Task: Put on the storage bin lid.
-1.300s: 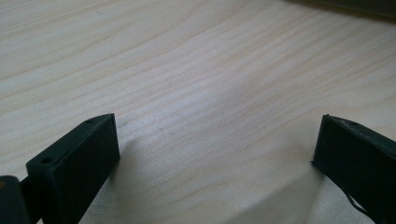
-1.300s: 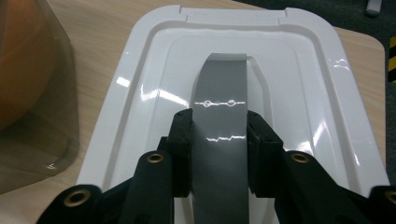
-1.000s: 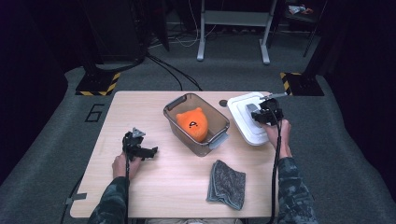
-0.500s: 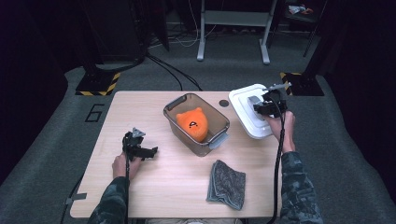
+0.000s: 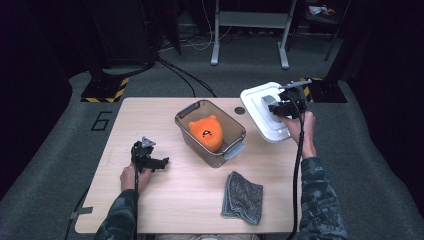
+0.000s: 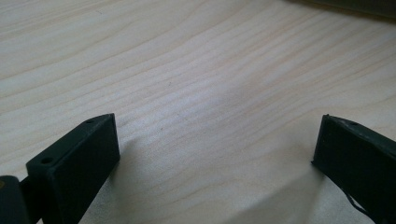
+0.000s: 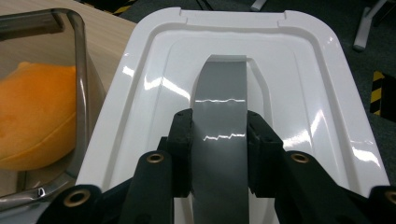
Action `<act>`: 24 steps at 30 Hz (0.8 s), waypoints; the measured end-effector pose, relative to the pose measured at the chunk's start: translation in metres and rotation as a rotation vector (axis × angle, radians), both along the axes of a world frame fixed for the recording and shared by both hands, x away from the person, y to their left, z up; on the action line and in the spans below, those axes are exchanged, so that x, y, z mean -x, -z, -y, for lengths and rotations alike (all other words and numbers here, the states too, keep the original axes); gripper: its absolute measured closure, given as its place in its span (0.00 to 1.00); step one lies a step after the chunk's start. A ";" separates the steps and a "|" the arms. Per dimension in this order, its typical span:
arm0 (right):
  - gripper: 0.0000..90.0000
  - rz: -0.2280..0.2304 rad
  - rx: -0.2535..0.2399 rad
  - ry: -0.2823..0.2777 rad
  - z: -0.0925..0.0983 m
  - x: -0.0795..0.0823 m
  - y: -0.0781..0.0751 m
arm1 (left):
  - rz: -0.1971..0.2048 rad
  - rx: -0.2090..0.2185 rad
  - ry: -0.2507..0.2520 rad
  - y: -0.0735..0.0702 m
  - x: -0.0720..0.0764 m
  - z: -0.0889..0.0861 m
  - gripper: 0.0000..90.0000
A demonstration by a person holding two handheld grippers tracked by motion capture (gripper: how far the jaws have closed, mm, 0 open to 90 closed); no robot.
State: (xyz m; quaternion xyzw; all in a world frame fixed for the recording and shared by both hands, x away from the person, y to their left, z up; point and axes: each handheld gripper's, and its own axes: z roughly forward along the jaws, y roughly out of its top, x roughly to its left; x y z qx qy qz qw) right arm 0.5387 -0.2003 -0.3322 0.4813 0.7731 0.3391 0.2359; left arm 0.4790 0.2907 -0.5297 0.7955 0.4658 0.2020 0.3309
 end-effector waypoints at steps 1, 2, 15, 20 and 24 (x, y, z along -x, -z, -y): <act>0.74 0.000 0.000 -0.008 -0.002 0.000 -0.002 | -0.001 0.000 0.000 0.000 0.000 0.000 0.00; 0.74 0.000 -0.003 -0.015 -0.004 0.001 -0.003 | -0.002 0.000 0.001 0.000 0.000 0.000 0.00; 0.74 0.003 -0.016 -0.106 -0.036 0.002 -0.009 | 0.000 0.000 0.000 0.000 0.000 0.000 0.00; 0.74 -0.001 -0.029 -0.132 -0.047 0.002 -0.008 | -0.002 0.000 0.001 0.000 0.000 0.000 0.00; 0.74 -0.013 -0.038 -0.152 -0.057 0.001 -0.007 | -0.001 -0.002 0.003 0.000 0.000 0.000 0.00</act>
